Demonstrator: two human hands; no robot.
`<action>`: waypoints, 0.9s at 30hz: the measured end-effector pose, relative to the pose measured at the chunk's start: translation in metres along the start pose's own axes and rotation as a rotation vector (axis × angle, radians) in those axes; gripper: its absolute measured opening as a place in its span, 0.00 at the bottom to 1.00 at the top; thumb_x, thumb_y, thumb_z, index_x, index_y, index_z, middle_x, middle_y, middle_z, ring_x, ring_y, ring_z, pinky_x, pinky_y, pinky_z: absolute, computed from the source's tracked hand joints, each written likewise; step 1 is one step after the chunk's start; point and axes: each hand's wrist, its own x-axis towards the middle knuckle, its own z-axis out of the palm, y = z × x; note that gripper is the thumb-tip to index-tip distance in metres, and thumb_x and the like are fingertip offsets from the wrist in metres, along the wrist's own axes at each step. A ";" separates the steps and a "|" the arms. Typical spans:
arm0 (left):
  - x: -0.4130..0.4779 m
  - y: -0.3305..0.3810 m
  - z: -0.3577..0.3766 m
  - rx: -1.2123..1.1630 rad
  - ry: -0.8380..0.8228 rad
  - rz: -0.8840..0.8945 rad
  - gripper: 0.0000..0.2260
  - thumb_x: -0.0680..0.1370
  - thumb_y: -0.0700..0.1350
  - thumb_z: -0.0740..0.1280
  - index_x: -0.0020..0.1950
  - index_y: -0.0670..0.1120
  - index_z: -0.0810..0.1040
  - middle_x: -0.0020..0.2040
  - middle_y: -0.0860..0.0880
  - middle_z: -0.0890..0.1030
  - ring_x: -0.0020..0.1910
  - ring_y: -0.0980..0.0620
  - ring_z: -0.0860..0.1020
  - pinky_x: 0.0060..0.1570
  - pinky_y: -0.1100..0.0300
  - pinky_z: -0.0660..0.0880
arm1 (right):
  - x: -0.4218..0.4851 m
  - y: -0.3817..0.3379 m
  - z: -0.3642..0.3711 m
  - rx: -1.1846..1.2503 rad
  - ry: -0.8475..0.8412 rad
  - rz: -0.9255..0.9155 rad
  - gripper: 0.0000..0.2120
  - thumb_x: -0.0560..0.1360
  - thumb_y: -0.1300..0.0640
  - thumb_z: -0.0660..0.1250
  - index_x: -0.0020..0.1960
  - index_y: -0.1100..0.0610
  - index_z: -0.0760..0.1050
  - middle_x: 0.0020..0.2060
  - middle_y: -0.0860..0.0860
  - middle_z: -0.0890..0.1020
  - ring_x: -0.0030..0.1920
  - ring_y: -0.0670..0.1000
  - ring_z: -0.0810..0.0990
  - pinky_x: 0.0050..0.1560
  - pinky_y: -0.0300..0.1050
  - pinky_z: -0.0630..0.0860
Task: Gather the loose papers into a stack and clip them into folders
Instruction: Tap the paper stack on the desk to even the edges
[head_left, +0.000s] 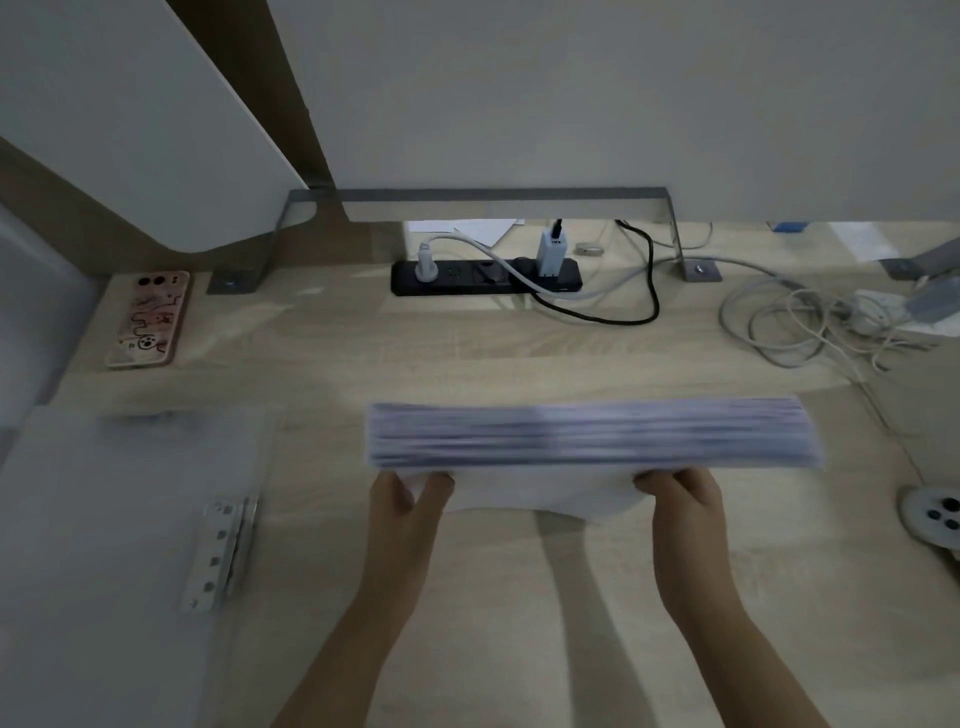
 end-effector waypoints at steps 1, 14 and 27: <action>0.000 0.001 0.000 0.013 0.002 0.008 0.04 0.70 0.37 0.68 0.41 0.39 0.74 0.25 0.58 0.73 0.27 0.65 0.71 0.31 0.71 0.68 | 0.001 -0.001 -0.001 0.016 0.016 0.020 0.10 0.70 0.74 0.57 0.39 0.62 0.70 0.34 0.54 0.71 0.31 0.41 0.70 0.39 0.42 0.66; 0.007 0.001 0.022 0.072 -0.103 -0.014 0.22 0.59 0.49 0.65 0.49 0.41 0.76 0.39 0.53 0.79 0.34 0.68 0.76 0.35 0.75 0.71 | 0.009 0.001 -0.029 -0.013 -0.071 0.086 0.12 0.73 0.72 0.57 0.42 0.58 0.74 0.37 0.49 0.77 0.37 0.42 0.75 0.41 0.42 0.68; -0.028 -0.056 0.190 0.218 -0.264 -0.477 0.08 0.74 0.38 0.66 0.46 0.51 0.73 0.49 0.46 0.81 0.48 0.46 0.80 0.52 0.47 0.76 | 0.099 0.035 -0.190 -0.437 0.020 0.298 0.06 0.75 0.66 0.58 0.50 0.61 0.72 0.40 0.55 0.74 0.37 0.51 0.71 0.34 0.42 0.66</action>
